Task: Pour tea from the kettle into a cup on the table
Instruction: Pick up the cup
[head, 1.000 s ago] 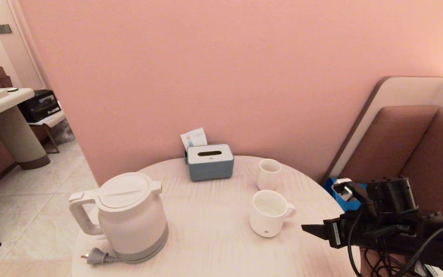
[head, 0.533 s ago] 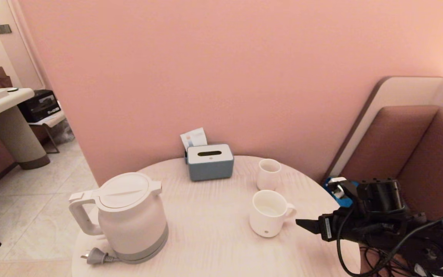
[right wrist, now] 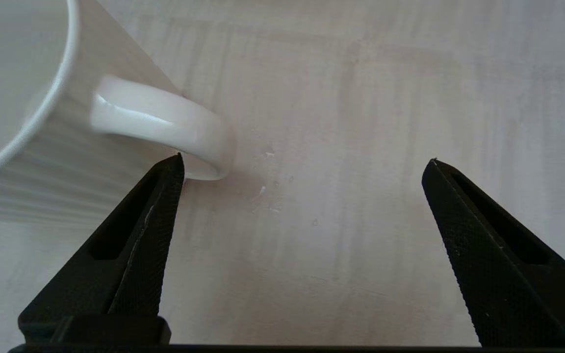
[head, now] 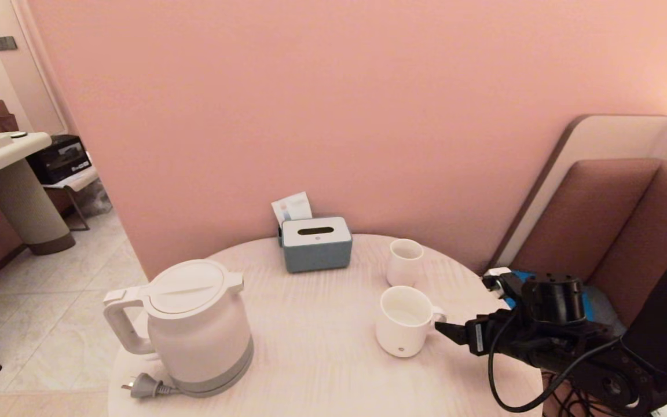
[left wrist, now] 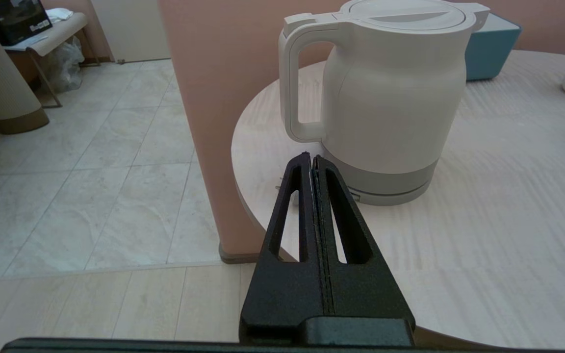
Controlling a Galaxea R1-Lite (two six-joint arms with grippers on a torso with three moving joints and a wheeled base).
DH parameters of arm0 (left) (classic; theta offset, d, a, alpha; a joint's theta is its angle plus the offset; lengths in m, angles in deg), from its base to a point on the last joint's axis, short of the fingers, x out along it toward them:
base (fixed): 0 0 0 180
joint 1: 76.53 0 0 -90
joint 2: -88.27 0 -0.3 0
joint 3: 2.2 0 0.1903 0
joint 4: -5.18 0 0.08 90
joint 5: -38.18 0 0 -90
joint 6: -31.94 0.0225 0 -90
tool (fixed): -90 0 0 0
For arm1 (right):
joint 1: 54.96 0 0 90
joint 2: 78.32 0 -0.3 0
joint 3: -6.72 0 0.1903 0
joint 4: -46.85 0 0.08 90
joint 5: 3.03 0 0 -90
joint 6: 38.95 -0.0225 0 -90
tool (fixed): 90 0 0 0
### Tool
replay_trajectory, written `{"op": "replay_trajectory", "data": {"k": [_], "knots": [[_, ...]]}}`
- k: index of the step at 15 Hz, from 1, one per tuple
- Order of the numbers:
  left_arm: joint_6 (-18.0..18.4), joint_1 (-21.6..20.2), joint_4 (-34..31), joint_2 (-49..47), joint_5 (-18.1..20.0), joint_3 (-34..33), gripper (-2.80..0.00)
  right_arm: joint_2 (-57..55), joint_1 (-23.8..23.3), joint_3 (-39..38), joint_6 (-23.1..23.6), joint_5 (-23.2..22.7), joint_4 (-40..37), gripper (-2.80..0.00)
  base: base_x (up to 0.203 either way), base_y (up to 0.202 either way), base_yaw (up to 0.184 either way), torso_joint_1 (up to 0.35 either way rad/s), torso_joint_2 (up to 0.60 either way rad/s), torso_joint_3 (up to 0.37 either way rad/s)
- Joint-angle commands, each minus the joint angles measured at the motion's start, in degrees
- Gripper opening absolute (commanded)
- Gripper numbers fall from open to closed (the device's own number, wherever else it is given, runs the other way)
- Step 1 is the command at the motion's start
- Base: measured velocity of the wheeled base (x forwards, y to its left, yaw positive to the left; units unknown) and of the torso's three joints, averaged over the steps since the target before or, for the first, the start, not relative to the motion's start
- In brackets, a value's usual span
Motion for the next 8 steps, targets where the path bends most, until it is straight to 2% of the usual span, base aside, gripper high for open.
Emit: {"op": "replay_trajectory", "data": {"k": [1, 3, 4, 8], "knots": [[0.0, -0.03, 0.04, -0.05, 0.04, 0.0, -2.8, -0.59, 0.04, -0.81, -0.11, -0.18, 0.82, 0.0, 0.0, 0.0, 0.0, 0.0, 0.0, 0.0], [0.0, -0.03, 0.04, -0.05, 0.04, 0.0, -2.8, -0.25, 0.05, -3.77, -0.28, -0.35, 4.23, 0.0, 0.0, 0.0, 0.0, 0.0, 0.0, 0.0], [0.0, -0.03, 0.04, -0.05, 0.04, 0.0, -2.8, -0.45, 0.12, -6.11, -0.28, -0.44, 8.39, 0.0, 0.0, 0.0, 0.0, 0.0, 0.0, 0.0], [0.0, -0.03, 0.04, -0.05, 0.04, 0.0, -2.8, -7.81, 0.4, -11.64, -0.21, -0.11, 29.98, 0.0, 0.0, 0.0, 0.0, 0.0, 0.0, 0.0]]}}
